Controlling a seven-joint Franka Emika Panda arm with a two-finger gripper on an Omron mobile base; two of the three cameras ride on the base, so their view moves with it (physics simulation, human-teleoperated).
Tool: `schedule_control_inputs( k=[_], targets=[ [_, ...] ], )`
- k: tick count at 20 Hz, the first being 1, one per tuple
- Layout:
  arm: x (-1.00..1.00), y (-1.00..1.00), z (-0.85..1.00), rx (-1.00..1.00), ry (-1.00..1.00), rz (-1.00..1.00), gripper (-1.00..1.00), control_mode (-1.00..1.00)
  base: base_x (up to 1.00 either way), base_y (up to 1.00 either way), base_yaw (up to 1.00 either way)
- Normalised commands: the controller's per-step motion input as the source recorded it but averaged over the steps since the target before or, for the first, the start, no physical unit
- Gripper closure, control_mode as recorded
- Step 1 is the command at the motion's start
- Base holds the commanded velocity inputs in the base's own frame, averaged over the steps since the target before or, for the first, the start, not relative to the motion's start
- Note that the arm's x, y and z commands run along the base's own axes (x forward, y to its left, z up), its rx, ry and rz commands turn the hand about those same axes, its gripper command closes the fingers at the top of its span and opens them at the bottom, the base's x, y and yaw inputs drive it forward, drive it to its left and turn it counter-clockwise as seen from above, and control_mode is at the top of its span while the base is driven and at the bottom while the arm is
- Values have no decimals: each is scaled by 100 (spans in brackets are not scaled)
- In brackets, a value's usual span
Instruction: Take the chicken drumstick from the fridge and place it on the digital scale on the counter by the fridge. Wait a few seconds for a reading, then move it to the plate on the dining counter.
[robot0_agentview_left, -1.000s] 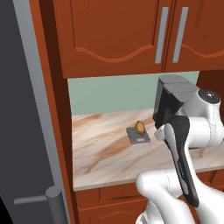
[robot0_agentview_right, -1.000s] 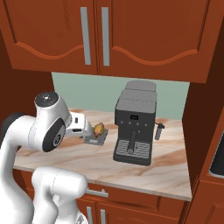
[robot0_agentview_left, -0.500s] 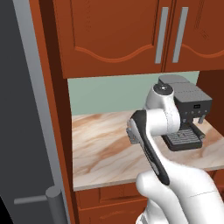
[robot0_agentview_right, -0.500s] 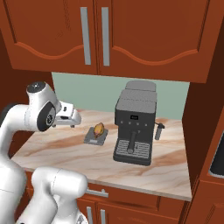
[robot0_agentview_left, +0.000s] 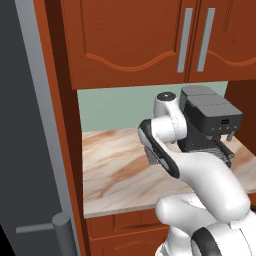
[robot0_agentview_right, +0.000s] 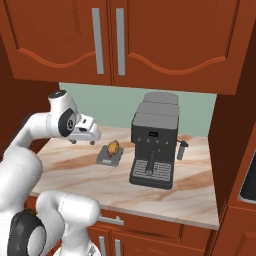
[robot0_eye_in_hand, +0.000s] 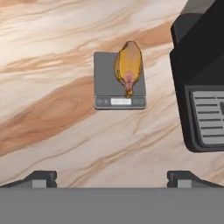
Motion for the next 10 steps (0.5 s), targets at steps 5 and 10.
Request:
schedule_control_inputs(
  k=[5, 10],
  targets=[
    [56, -47, -64, 8, 10, -4, -100, -100, 0, 0, 0],
    [13, -35, -51, 14, 1, -1, -100, -100, 0, 0, 0]
  ],
)
